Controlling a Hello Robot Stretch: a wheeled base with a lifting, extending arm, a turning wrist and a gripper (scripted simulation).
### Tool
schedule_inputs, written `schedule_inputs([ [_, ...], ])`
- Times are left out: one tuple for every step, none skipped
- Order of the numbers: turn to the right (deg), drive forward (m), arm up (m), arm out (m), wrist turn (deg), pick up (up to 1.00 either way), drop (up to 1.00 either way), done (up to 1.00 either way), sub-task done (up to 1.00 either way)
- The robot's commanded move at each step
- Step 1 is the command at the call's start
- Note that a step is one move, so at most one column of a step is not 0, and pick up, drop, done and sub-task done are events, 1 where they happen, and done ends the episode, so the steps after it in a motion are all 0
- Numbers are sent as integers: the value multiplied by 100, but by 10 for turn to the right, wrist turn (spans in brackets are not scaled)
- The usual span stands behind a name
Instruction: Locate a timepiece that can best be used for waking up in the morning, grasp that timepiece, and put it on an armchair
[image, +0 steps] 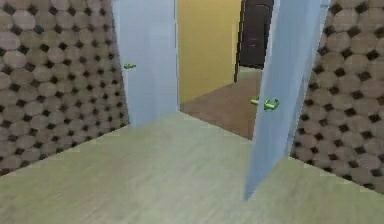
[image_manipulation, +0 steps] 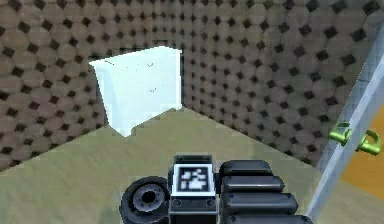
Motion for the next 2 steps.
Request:
schedule_inputs([
  [0,100,0,0,0,0,0,0,0],
  [-60,0,0,0,0,0,0,0,0],
])
